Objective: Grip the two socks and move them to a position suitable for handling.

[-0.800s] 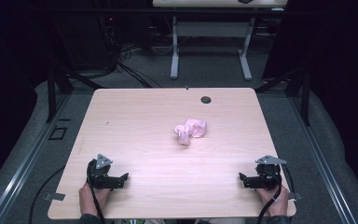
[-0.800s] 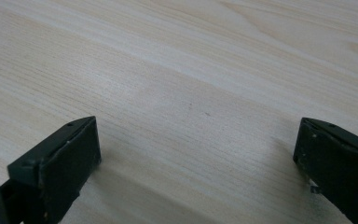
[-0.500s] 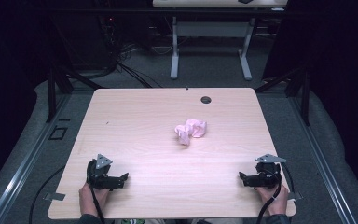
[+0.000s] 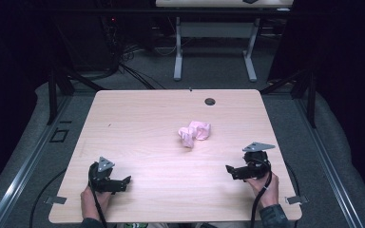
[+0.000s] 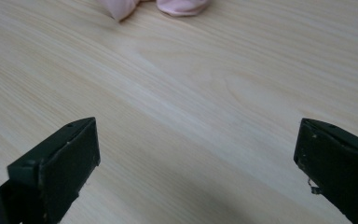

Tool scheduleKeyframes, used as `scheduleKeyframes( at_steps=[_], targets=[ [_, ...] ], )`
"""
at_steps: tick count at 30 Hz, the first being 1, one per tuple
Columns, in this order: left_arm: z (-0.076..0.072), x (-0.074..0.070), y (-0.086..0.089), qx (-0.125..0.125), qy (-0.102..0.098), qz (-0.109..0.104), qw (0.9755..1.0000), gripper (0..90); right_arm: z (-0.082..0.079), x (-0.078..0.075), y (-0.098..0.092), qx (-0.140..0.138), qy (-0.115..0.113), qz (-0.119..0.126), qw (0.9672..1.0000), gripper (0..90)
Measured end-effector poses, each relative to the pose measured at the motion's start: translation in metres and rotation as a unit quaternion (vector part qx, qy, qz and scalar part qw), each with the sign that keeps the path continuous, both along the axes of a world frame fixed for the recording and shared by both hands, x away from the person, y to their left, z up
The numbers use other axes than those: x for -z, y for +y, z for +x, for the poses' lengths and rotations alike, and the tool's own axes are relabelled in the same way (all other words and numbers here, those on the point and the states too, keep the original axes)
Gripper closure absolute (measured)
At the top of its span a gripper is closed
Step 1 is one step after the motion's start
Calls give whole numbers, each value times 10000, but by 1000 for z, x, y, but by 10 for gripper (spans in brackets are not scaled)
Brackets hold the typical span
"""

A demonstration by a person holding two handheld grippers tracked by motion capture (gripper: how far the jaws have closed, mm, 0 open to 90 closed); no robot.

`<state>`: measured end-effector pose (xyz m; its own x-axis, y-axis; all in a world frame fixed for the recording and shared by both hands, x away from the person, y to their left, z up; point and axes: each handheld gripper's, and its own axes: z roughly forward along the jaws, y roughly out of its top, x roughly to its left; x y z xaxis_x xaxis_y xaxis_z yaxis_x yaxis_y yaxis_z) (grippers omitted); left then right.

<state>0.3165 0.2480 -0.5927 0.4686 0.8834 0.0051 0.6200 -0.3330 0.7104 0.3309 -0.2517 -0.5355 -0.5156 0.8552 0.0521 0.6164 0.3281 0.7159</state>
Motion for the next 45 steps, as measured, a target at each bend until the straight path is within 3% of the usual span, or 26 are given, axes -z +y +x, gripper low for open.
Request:
scheduleKeyframes(
  at_steps=[5, 9, 17, 28, 32, 33, 36, 37, 41, 44, 45],
  targets=[
    [0, 0, 0, 1, -1, 1, 10000, 3, 14, -11, 23, -340, 58, -50, 9994, 0],
    [0, 0, 0, 1, -1, 0, 10000, 2, 27, -21, 42, -558, -20, 9, 9984, 0],
    [0, 0, 0, 1, -1, 1, 10000, 2, 52, -28, 82, -994, -17, -93, 9950, 0],
    [0, 0, 0, -5, -1, 0, 10000, 2, 102, -28, 142, -1402, 309, -424, 9887, 84],
    [0, 0, 0, -3, 1, -1, 10000, 2, 120, -22, 161, -1433, 357, -651, 9869, 181],
    [0, 0, 0, -1, 1, 2, 10000, 2, 126, -18, 166, -1389, 398, -848, 9859, 213],
    [0, 0, 0, 3, 0, 2, 10000, 2, 138, -1, 174, -1256, 645, -928, 9856, 337],
    [0, 0, 0, 1, 1, 0, 10000, 2, 140, 3, 174, -1282, 720, -1015, 9839, 363],
    [0, 0, 0, 0, -1, -2, 10000, 2, 142, 21, 175, -1178, 788, -1008, 9848, 560],
    [0, 0, 0, 3, 2, -2, 10000, 2, 141, 21, 172, -1083, 718, -864, 9878, 752],
    [0, 0, 0, 1, 0, -4, 10000, 3, 141, 19, 169, -1202, 710, -975, 9854, 790]
  ],
)
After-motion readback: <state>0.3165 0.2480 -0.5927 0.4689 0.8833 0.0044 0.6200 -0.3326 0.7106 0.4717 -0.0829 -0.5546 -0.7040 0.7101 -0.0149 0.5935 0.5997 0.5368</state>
